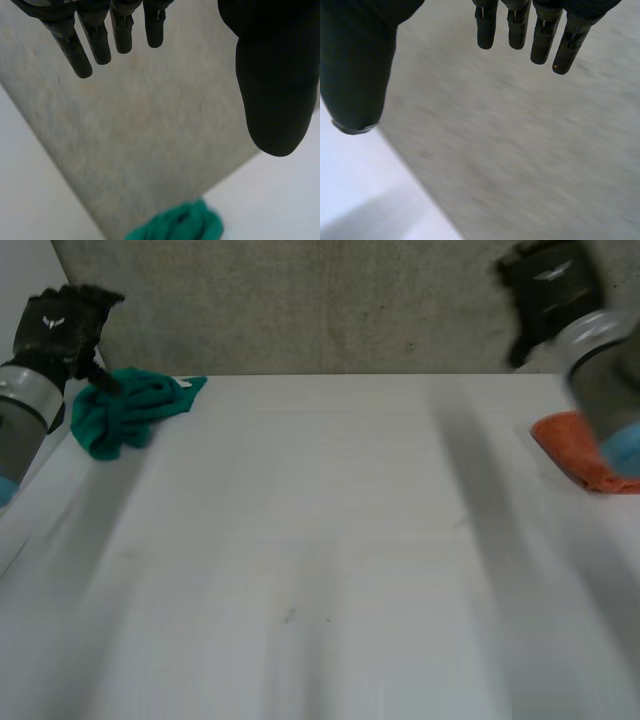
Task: Fold the laundry.
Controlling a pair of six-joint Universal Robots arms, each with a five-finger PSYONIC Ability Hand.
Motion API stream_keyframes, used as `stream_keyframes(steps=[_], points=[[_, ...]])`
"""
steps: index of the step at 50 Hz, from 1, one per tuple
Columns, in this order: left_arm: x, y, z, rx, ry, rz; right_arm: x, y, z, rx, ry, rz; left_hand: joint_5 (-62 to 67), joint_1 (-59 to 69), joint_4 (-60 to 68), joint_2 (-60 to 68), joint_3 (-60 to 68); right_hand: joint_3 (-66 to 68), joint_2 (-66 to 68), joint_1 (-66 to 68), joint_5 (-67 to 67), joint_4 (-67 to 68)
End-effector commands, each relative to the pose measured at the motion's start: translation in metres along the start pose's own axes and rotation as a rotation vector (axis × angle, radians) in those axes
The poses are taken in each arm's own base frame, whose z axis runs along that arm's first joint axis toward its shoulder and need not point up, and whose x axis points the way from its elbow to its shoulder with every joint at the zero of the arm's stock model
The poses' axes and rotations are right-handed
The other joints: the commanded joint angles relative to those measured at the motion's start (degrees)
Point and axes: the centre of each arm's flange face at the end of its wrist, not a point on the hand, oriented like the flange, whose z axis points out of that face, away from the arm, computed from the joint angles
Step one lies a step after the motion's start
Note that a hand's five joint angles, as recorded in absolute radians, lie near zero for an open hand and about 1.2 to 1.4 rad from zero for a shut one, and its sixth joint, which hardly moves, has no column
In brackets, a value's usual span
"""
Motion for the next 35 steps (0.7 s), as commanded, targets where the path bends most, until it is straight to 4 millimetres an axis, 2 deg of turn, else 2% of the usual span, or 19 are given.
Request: stream_keyframes(steps=[1,2,5,9,12,26,35], points=[[-0.034,0.081,0.021,-0.102,0.022,0.117,-0.11,0.009,-0.067,-0.082,-0.342,0.005,-1.4,0.5,-0.4,-0.5,-0.9,-2.1,-2.4,-1.5,-3.3,-3.4],[-0.039,0.096,0.024,-0.118,0.022,0.143,-0.116,0.011,-0.072,-0.09,-0.36,-0.001,-1.6,0.4,-0.5,-0.6,-1.0,-2.1,-2.4,-1.5,-3.3,-3.4],[-0.049,0.119,0.029,-0.138,0.029,0.167,-0.128,0.023,-0.089,-0.135,-0.409,-0.024,-1.4,0.5,-0.4,-0.5,-0.9,-2.1,-2.4,-1.5,-3.3,-3.4],[-0.063,0.14,0.035,-0.151,0.018,0.166,-0.133,0.038,-0.103,-0.19,-0.445,-0.034,-0.7,1.2,0.3,0.2,-0.2,-2.1,-2.4,-1.5,-3.3,-3.4],[-0.066,0.148,0.039,-0.15,0.016,0.169,-0.135,0.045,-0.113,-0.222,-0.461,-0.034,0.9,2.9,2.0,1.9,1.5,-2.1,-2.4,-1.5,-3.3,-3.4],[-0.064,0.18,0.051,-0.111,0.045,0.206,-0.131,0.049,-0.144,-0.222,-0.466,-0.031,13.7,15.7,14.8,14.7,14.3,-2.1,-2.4,-1.5,-3.3,-3.4],[-0.062,0.198,0.053,-0.104,0.053,0.267,-0.112,0.062,-0.153,-0.256,-0.425,-0.034,19.6,21.6,20.7,20.5,20.1,-2.1,-2.4,-1.5,-3.3,-3.4]])
